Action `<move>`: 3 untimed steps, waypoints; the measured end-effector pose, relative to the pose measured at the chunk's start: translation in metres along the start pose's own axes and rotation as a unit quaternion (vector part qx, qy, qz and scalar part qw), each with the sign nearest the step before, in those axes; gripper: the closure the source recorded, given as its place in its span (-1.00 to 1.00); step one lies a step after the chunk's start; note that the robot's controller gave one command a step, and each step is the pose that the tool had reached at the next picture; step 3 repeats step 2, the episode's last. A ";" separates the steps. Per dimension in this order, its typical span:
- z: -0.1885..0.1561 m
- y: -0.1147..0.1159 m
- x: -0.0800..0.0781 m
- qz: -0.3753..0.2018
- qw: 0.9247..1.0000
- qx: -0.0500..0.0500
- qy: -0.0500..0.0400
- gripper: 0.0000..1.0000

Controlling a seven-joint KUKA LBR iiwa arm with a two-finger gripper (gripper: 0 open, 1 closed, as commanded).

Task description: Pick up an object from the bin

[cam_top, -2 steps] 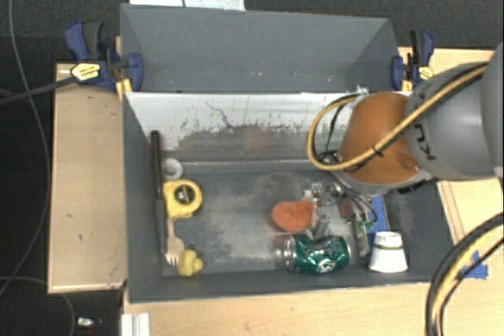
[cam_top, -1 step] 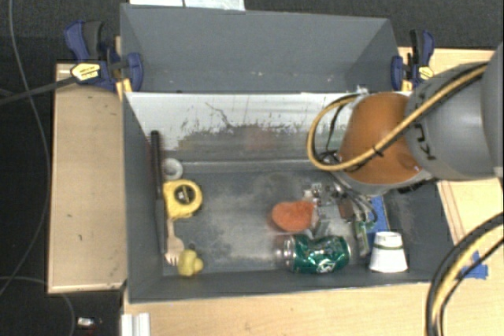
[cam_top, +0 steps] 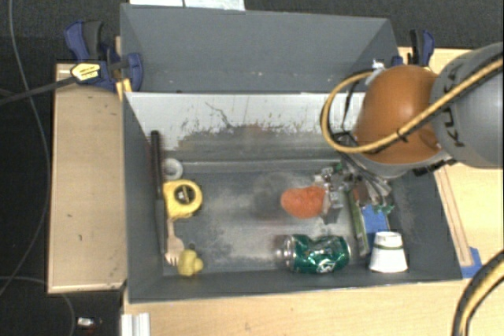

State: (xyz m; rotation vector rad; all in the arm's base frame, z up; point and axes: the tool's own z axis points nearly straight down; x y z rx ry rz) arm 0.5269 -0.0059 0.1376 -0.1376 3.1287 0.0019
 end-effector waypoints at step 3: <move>-0.101 0.009 0.007 -0.024 1.000 0.000 0.001 1.00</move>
Offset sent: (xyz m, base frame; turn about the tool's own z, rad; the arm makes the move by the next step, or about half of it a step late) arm -0.0052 0.0066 0.1489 -0.0722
